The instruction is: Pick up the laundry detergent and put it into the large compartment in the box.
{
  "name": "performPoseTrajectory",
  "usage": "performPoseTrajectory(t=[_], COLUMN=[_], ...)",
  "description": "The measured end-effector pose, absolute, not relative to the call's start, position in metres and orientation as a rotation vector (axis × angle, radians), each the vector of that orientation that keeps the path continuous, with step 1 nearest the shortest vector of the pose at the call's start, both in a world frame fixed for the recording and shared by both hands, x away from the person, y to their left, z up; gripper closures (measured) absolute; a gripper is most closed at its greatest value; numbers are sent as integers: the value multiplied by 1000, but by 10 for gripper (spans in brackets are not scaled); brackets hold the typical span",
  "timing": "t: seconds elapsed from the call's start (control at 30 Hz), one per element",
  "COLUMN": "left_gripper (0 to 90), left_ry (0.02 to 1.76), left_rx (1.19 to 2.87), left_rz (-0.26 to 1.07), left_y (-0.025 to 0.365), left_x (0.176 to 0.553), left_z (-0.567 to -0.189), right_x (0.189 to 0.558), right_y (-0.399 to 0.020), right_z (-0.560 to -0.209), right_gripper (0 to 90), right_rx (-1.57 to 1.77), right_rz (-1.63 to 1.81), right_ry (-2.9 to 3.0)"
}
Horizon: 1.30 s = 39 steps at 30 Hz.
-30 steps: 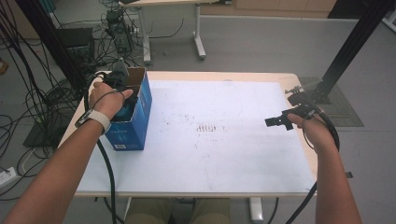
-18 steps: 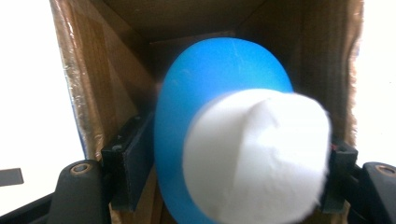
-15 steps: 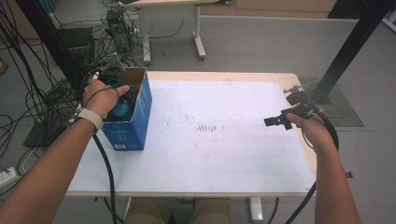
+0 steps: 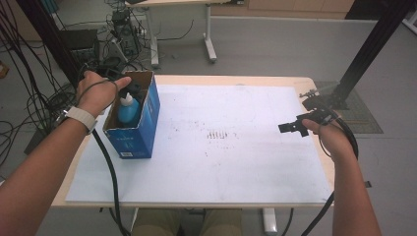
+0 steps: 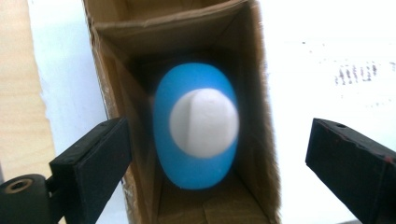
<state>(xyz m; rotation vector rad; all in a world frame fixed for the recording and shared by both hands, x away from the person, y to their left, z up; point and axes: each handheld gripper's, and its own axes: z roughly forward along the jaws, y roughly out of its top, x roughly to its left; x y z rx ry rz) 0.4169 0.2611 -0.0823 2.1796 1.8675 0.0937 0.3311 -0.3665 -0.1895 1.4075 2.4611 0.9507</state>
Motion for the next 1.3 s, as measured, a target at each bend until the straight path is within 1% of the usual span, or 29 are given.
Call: performPoseTrajectory(t=[0.27,0.67,0.77,1.3], left_gripper=[74,74,74,78], left_ry=[1745,1599,1540,1238], left_rx=[2200,2230,2249,2429], left_rz=[95,150,131,127], left_y=[260,253,251,217], left_x=[410,394,393,391], left_z=[-56,-23,-19,7], right_x=[328,324,323,320], right_y=[-368,-371,-371,-373], right_z=[-185,-184,-183,-180], right_gripper=[71,71,72,72], right_rx=[1404,1411,1412,1412], right_rz=[948,951,954,953], right_ry=[2453,2442,2438,2435])
